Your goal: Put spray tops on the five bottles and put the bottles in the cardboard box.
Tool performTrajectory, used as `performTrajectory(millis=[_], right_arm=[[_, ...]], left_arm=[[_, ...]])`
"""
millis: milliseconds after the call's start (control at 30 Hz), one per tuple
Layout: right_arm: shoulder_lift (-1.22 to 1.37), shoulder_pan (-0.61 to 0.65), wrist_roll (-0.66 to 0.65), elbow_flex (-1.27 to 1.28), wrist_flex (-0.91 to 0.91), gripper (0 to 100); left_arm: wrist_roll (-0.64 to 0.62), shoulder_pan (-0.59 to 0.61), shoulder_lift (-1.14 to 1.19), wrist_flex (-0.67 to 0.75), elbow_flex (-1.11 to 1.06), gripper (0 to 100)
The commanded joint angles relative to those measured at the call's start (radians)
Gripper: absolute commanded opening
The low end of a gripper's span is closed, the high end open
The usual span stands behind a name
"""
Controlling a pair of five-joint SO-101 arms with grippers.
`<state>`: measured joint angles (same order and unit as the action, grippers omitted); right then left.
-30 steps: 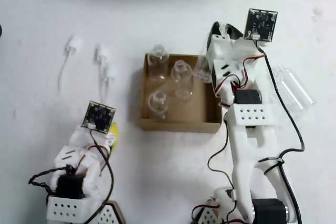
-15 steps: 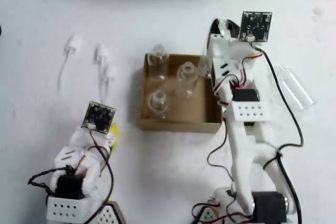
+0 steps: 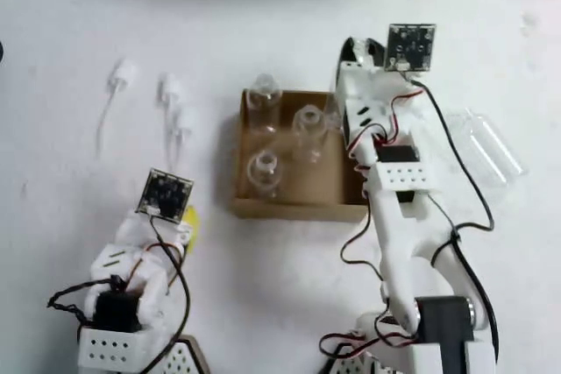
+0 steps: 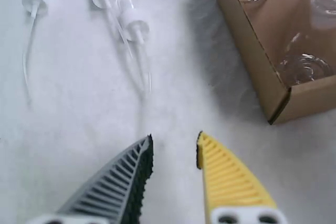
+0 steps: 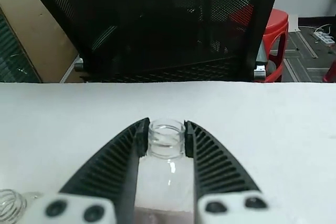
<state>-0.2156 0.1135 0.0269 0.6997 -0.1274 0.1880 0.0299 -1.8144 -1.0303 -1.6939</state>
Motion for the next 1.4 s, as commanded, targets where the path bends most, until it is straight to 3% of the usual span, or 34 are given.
performTrajectory(millis=[0,567,667,1067,1367], right_arm=[[0.05,0.01,-0.017,0.02,-0.12,1.5],[0.091,0.024,-0.057,0.247,-0.535,1.5],[0.093,0.033,-0.149,0.29,-0.578,1.5],[0.133,0.038,-0.152,0.327,-0.664,1.5],[0.358,0.053,-0.152,0.327,-1.018,1.5]], left_arm=[[0.012,-0.013,-0.007,-0.006,0.003,13],[0.012,-0.013,-0.007,-0.006,0.003,13],[0.012,-0.013,-0.007,-0.011,0.003,13],[0.014,-0.013,-0.007,-0.011,0.003,13],[0.014,-0.013,-0.007,-0.011,0.003,13]])
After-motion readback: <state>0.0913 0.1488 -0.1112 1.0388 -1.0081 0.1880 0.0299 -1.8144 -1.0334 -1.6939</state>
